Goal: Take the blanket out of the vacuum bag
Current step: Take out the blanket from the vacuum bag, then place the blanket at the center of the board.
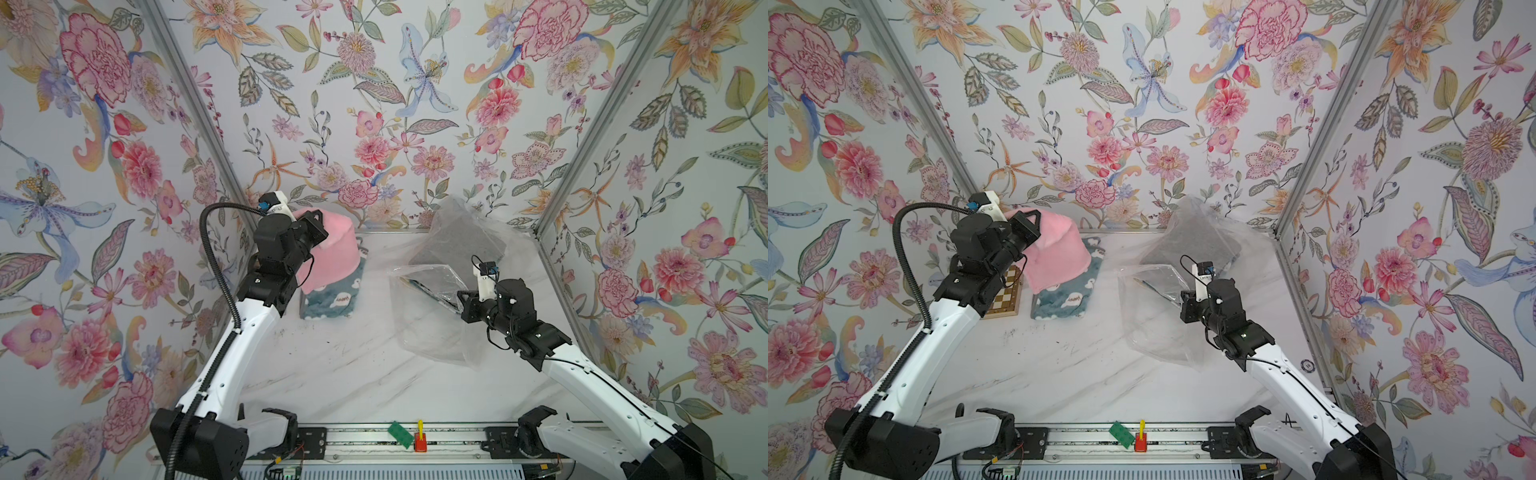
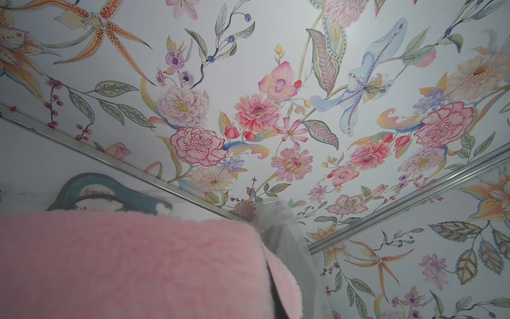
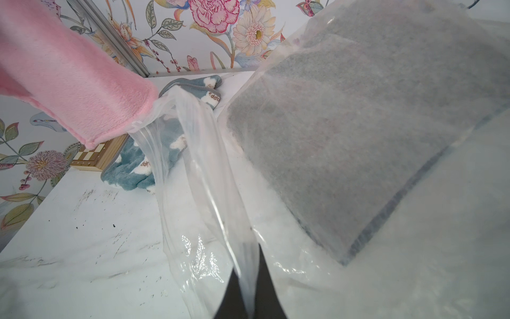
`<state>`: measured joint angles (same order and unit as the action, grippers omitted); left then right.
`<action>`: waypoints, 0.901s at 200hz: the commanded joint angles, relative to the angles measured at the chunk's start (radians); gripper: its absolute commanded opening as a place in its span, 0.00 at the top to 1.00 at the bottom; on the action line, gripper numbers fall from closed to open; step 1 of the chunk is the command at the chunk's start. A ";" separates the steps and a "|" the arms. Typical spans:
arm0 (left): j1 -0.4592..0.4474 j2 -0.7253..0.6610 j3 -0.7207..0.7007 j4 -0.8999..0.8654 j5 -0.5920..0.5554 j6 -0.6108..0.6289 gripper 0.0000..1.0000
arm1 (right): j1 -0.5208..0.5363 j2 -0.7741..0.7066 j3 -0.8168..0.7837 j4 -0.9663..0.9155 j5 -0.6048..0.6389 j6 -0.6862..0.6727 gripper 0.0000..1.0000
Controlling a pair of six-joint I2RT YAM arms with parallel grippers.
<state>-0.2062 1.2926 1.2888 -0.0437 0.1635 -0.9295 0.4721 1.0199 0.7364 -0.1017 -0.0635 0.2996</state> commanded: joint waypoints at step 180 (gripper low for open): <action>0.082 0.550 0.500 0.091 0.128 0.428 1.00 | 0.016 0.051 0.036 -0.039 0.027 0.016 1.00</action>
<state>-0.1383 1.8141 1.7042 -0.0132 0.2813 -0.5667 0.4786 1.0477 0.7368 -0.1204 -0.0616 0.3035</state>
